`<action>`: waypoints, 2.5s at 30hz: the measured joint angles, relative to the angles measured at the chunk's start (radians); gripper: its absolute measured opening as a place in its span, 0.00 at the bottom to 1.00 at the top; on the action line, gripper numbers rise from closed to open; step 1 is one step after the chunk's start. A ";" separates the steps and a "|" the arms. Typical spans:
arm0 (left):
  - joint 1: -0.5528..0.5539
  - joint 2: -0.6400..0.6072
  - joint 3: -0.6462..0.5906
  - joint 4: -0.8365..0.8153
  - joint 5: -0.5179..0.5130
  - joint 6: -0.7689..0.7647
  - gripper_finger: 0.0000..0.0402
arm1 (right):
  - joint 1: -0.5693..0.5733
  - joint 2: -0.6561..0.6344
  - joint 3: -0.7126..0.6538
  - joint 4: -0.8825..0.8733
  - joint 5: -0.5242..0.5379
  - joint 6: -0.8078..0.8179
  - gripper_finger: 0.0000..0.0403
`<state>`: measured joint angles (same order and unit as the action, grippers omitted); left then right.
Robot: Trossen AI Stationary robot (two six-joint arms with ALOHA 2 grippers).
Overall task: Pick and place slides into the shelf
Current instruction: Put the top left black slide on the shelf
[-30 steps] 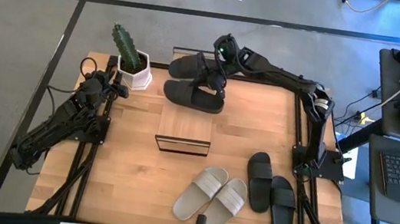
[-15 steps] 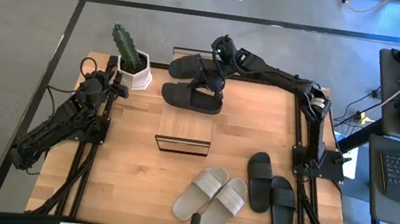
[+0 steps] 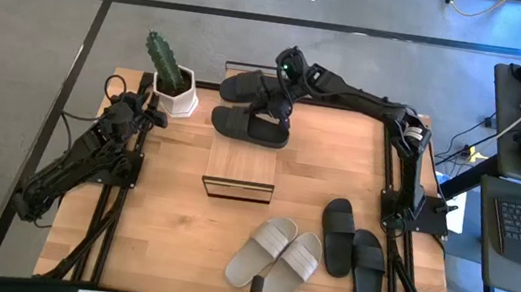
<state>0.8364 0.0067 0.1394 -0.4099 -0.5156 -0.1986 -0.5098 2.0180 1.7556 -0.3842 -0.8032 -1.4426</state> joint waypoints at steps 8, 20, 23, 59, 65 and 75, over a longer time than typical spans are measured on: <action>0.000 0.000 0.000 0.000 0.000 0.000 0.37 | 0.000 0.001 -0.026 0.061 0.000 -0.001 0.04; 0.000 0.000 0.000 0.000 0.000 0.000 0.37 | 0.000 0.001 -0.026 0.079 0.000 0.076 0.13; 0.000 0.000 0.000 0.000 0.000 0.000 0.37 | 0.000 0.001 -0.026 0.078 0.000 0.074 0.14; 0.000 0.000 0.000 0.000 0.000 0.000 0.37 | 0.000 0.001 -0.026 0.077 0.000 0.103 0.26; 0.000 0.000 0.000 0.000 0.000 0.000 0.37 | 0.000 0.001 -0.026 0.074 0.000 0.103 0.27; 0.000 0.000 0.000 0.000 0.000 0.000 0.37 | 0.003 0.000 -0.026 0.061 0.011 0.251 0.27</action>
<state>0.8364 0.0067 0.1394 -0.4099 -0.5156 -0.1986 -0.5064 2.0184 1.7298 -0.3237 -0.7919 -1.1919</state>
